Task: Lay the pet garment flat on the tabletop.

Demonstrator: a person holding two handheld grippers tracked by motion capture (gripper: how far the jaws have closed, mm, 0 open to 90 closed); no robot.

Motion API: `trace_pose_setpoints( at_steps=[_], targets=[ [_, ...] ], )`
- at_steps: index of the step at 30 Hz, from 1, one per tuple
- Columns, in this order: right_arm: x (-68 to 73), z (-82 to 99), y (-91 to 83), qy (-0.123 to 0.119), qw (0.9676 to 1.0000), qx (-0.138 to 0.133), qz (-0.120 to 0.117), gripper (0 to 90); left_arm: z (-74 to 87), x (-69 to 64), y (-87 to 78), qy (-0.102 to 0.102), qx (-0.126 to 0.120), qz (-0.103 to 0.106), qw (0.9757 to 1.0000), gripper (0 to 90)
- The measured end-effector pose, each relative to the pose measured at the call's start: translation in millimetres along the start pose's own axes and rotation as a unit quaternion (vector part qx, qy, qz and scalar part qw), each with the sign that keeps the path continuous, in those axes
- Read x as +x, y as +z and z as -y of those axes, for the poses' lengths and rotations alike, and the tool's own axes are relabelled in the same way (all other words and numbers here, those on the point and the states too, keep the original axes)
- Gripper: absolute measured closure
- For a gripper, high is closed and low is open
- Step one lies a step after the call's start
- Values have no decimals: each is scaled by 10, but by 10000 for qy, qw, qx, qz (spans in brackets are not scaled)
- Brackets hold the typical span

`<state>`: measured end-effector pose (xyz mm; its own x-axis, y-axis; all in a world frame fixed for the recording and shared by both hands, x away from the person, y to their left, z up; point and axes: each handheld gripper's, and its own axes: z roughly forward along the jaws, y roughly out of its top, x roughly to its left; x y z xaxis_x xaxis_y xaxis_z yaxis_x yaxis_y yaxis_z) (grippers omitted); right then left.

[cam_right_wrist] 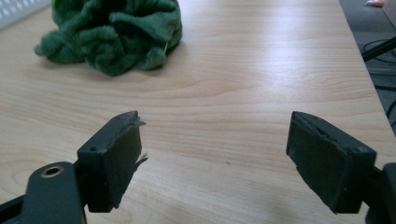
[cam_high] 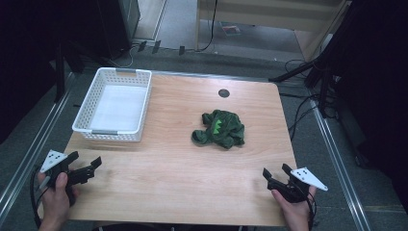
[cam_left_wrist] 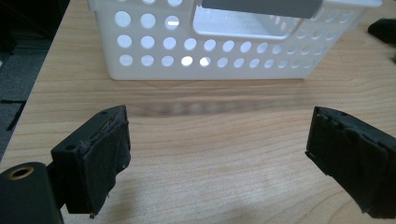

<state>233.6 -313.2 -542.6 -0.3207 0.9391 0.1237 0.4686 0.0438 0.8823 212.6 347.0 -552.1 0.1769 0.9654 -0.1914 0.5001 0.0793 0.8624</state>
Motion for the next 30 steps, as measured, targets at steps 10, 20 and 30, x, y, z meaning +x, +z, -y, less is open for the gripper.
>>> trace_pose_setpoints(
  at_steps=[10, 20, 30],
  targets=[
    [69, -90, 82, -92, 9998, 156, 1, 201, -3, -4, 9, 30, 26, 31, 10000, 66],
    [560, -658, 449, -640, 9972, 38, -393, 198, -2, 6, 5, -3, 25, 106, 9999, 67],
    [1136, -1045, 1066, -1142, 9910, 228, -659, 145, -2, 26, 2, -51, 21, 195, 9998, 66]
  ],
)
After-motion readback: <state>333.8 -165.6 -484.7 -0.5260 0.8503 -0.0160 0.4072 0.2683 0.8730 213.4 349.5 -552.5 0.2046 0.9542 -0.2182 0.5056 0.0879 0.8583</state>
